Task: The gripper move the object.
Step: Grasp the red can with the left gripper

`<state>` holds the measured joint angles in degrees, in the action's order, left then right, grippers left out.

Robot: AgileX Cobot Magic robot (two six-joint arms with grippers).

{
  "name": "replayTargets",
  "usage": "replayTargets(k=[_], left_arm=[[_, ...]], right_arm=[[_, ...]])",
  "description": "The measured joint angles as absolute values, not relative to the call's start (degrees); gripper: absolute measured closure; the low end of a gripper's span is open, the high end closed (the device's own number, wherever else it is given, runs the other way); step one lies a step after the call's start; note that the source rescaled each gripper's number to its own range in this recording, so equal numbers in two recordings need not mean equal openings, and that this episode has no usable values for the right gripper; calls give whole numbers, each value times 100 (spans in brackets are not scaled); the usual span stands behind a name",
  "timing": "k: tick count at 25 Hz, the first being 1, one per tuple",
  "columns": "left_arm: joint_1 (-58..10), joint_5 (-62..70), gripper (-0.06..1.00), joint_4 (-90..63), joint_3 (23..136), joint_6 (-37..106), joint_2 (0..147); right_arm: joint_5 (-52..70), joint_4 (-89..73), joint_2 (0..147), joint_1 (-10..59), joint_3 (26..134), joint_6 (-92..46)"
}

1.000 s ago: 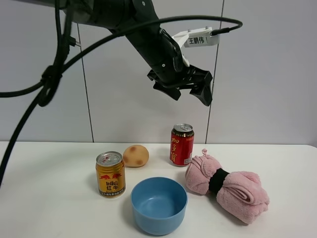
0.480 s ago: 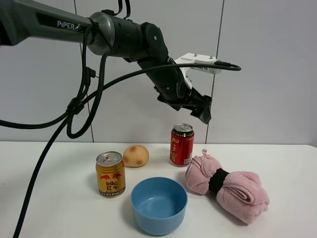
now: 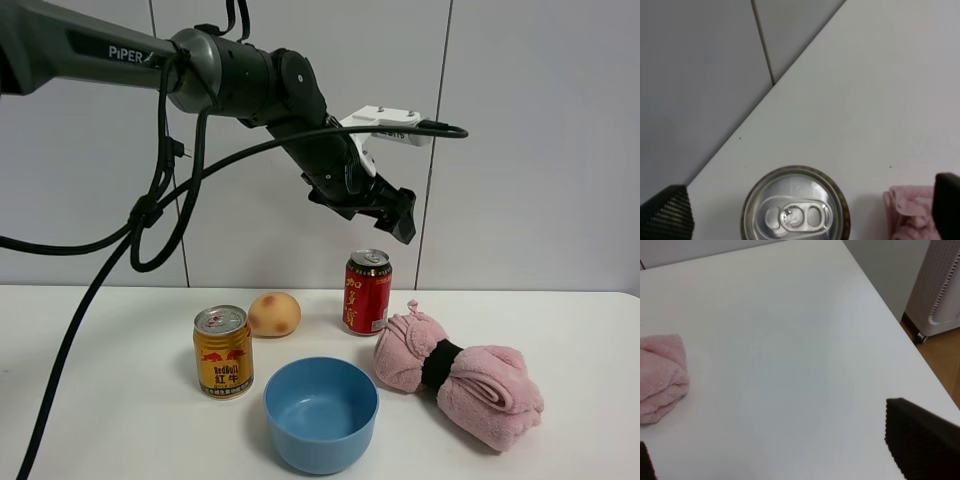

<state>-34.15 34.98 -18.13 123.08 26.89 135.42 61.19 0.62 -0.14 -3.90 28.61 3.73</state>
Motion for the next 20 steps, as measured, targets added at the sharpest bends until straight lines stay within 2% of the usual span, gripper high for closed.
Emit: replayTargets(k=[4,20], left_arm=[[-3415,3451,-5,-1861,12308,2936,13653],[-3413,3104,-6,-2103,12308,3351,14020]], right_arm=[[6119,62,-14,-390,2861,373],[6119,62,-14,-390,2861,373]])
